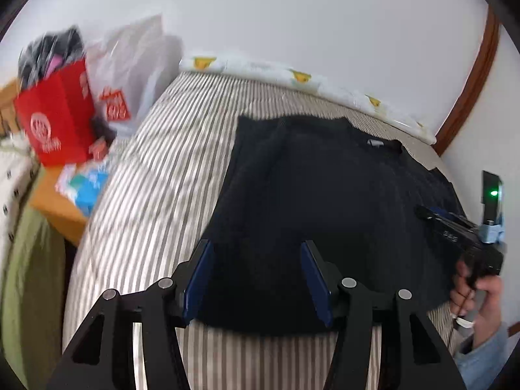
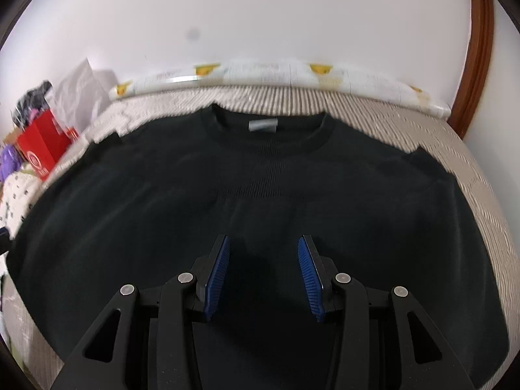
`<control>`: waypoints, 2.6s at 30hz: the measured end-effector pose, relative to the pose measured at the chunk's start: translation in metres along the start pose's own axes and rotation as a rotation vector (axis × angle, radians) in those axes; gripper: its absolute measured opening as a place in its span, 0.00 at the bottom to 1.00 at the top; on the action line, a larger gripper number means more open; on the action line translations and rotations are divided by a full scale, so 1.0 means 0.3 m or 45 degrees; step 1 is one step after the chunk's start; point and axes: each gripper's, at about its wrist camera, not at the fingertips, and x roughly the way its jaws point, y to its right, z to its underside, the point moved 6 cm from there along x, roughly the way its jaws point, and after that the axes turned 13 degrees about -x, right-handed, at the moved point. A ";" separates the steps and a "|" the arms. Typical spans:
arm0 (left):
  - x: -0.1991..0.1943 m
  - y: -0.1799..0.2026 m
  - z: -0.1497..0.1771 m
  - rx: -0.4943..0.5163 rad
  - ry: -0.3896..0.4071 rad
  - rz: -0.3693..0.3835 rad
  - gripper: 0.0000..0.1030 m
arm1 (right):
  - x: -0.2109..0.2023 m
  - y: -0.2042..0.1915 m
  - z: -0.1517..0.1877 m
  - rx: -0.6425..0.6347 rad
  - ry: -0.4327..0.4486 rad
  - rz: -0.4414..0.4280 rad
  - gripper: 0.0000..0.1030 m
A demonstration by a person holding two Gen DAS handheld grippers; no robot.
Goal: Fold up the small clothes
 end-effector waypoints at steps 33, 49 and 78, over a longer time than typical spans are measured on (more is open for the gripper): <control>0.109 -0.092 0.107 -0.384 -0.058 0.391 0.49 | -0.358 -0.089 0.327 0.012 0.046 0.111 0.42; 0.100 -0.061 0.051 -0.350 -0.021 0.322 0.16 | -0.361 0.045 0.344 0.292 -0.069 0.193 0.42; 0.085 0.857 0.212 0.337 -0.112 0.416 0.11 | -0.529 0.415 0.541 0.312 0.019 0.205 0.42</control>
